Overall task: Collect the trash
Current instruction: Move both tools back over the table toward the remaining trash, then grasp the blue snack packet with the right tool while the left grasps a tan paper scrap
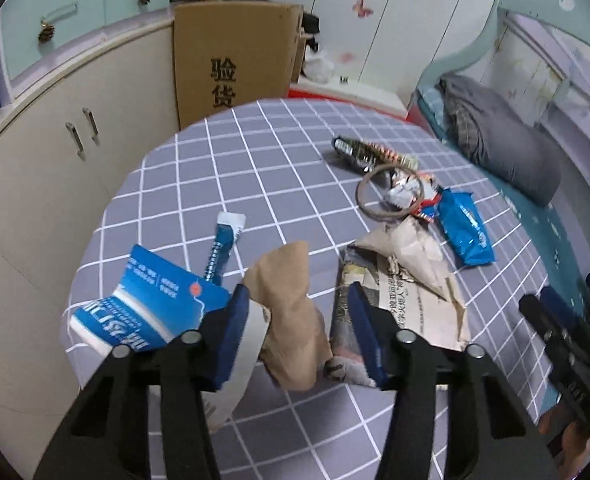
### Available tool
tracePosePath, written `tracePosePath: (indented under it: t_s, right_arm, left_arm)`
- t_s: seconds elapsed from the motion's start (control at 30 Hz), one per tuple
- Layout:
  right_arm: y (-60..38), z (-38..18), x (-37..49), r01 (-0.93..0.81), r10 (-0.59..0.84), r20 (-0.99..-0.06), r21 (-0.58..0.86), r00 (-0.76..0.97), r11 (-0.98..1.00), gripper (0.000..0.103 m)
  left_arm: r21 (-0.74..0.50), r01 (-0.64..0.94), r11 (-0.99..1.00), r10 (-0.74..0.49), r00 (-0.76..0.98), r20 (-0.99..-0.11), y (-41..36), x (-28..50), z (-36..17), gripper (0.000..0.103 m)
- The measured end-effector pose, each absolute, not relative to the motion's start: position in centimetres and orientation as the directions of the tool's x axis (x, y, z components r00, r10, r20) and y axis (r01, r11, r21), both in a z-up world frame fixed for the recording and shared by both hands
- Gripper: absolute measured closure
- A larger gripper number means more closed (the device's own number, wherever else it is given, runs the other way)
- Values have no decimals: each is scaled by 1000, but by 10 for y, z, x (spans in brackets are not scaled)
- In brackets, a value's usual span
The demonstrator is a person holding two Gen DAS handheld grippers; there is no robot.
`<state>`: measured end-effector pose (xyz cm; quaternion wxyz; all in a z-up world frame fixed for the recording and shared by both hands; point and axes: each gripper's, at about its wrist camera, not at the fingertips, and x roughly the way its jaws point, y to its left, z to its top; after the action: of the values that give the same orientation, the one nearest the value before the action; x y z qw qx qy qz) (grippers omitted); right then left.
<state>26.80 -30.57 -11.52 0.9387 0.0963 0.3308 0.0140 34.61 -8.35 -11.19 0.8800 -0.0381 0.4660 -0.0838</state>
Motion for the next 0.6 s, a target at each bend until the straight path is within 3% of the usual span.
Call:
tracePosePath:
  t_s: [0.03,0.07,0.1,0.6]
  right_arm:
    - [-310,-117,273,40,91,-625,193,775,980,21]
    - [-316,-120,280,46,92,-634,199,768,979,21]
    - [-318,-121,284,50,92,-638,200,764,979,21]
    - [-326,-143,368,21,124,-738,184,664,983,21]
  left_arm:
    - [-129,118,985,-173,549,-818,-85,348,-113,70]
    - [-104,130,986,-159,546,-823,-89,351,-115,92]
    - [-99,136,986,-157,539,-827,-89,353,-114,101]
    - [-266,176,948,-313,670,-673,-96,355,-68,102]
